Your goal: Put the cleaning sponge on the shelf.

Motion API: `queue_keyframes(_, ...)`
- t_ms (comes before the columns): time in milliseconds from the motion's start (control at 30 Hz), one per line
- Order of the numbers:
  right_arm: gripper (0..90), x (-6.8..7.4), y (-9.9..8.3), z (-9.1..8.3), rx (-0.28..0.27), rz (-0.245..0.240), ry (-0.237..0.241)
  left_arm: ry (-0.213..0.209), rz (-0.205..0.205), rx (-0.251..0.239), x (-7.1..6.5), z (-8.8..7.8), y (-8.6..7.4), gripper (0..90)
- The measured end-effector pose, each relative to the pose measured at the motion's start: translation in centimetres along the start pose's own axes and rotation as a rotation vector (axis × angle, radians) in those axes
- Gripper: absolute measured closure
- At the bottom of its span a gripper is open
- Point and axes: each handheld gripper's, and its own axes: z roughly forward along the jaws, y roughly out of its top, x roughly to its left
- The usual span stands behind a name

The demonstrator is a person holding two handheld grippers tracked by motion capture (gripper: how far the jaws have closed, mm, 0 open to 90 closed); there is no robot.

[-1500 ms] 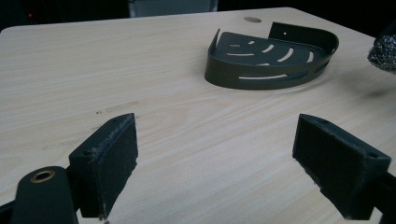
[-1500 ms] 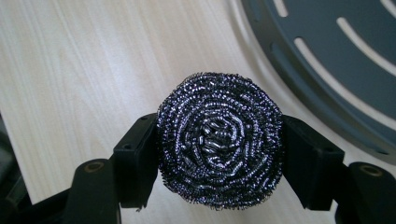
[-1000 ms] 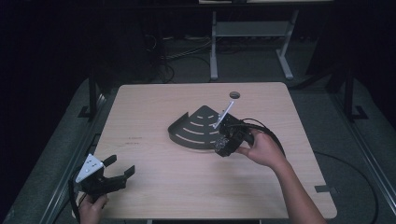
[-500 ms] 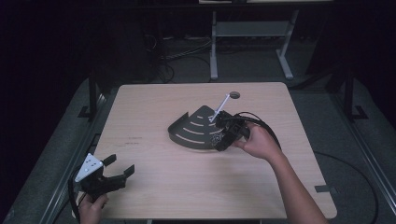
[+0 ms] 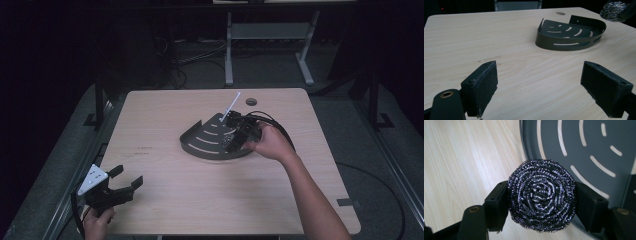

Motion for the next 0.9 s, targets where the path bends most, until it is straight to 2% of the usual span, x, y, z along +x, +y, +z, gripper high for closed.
queue_keyframes(267, 32.7, -1.2, 1.4, 1.4, 0.039, 0.003, -0.010, -0.001, 0.010, 0.005, -0.2, 0.1, 0.0, 13.3)
queue_keyframes(367, 32.7, -1.7, 1.5, 1.6, 0.028, 0.020, 0.001, -0.002, 0.006, 0.006, -0.2, 0.2, 0.0, 13.3)
queue_keyframes(900, 32.5, -3.5, 2.1, 4.2, 0.035, 0.080, -0.035, -0.010, 0.016, 0.007, -0.2, 0.4, 0.1, 13.3)
